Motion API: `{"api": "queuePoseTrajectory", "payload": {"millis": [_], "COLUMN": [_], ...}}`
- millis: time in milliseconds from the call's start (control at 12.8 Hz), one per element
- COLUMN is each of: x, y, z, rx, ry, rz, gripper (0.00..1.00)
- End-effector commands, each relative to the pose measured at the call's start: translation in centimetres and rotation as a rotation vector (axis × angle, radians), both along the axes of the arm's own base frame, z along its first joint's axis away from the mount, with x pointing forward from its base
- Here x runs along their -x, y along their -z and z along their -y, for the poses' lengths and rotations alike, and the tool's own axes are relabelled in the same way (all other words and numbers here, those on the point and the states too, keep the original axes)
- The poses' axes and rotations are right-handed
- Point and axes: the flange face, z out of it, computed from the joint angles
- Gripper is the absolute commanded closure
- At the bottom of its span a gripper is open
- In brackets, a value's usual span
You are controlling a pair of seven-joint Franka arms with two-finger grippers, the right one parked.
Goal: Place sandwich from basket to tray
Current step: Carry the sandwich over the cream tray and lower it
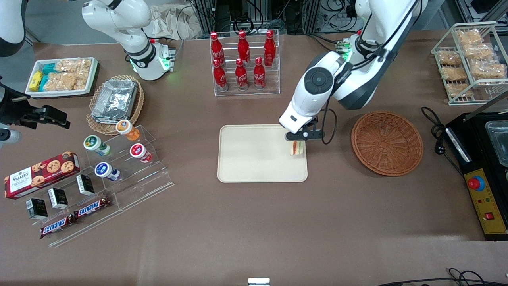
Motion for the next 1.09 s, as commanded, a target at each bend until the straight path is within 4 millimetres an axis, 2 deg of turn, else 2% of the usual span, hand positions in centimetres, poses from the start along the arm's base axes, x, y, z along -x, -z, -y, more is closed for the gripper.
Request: {"api": "queuePoseTrajectory", "payload": {"millis": [0, 547, 859, 938, 1016], "x": [-1.0, -1.5, -1.6, -1.6, -1.7], "y": [2.8, 9.4, 11.0, 11.2, 11.5], "z": [0.4, 0.0, -0.6, -0.6, -0.6], "rx": [-0.002, -0.033, -0.058, -0.059, -0.057], "ry": [0.012, 0.059, 0.083, 0.089, 0.09], "rz": [-0.003, -0.017, -0.019, -0.021, -0.025], "gripper": [1.0, 1.0, 1.0, 0.77, 0.32]}}
